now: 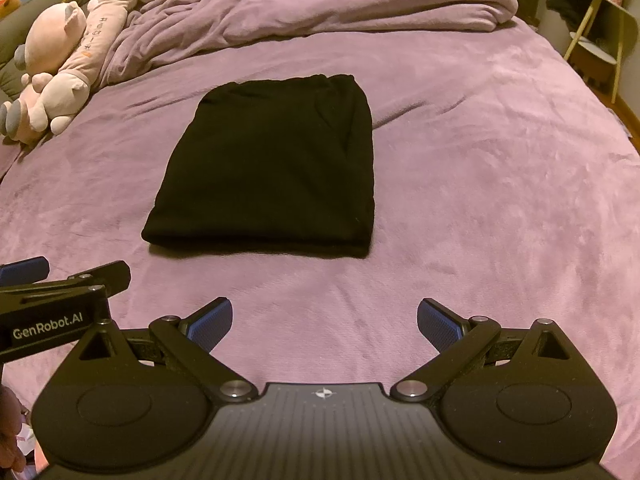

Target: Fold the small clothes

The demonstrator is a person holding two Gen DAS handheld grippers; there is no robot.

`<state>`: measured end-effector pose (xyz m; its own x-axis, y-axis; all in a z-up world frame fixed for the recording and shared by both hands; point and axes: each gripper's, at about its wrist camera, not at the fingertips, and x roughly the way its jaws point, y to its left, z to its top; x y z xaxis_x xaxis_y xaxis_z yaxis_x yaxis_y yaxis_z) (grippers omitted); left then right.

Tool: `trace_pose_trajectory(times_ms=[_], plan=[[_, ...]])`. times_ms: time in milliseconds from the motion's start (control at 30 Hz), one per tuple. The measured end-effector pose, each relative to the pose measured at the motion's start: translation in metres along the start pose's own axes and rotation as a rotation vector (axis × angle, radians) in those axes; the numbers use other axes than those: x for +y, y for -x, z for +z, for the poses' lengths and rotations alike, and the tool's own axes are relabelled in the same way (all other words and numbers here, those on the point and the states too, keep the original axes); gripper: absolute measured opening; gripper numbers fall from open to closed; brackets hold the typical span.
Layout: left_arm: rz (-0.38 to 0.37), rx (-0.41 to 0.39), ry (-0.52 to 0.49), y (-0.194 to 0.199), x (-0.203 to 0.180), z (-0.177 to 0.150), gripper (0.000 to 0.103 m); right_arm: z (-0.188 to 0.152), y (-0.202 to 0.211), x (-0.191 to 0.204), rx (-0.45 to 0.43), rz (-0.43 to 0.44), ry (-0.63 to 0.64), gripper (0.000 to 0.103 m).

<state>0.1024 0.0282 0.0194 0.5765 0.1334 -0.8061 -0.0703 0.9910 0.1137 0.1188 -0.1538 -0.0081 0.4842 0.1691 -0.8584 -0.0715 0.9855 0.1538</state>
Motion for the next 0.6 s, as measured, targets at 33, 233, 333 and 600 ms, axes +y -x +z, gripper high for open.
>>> trace_pose_trajectory(times_ms=[33, 233, 333, 600], plan=[[-0.003, -0.007, -0.003, 0.0005, -0.0001, -0.0003, 0.096, -0.0003, -0.0005, -0.0002, 0.001, -0.001, -0.001, 0.099], [-0.012, -0.016, -0.022, 0.0014, -0.0020, -0.0024, 0.096, -0.0011, -0.0022, -0.0013, 0.006, -0.005, -0.006, 0.099], [-0.006, -0.020, -0.032, 0.0019, -0.0035, -0.0025, 0.096, -0.0013, -0.0023, -0.0005, 0.006, -0.003, -0.002, 0.099], [0.004, -0.026, -0.038, 0.0032, -0.0061, -0.0031, 0.096, -0.0020, -0.0007, 0.0009, 0.001, -0.013, 0.005, 0.099]])
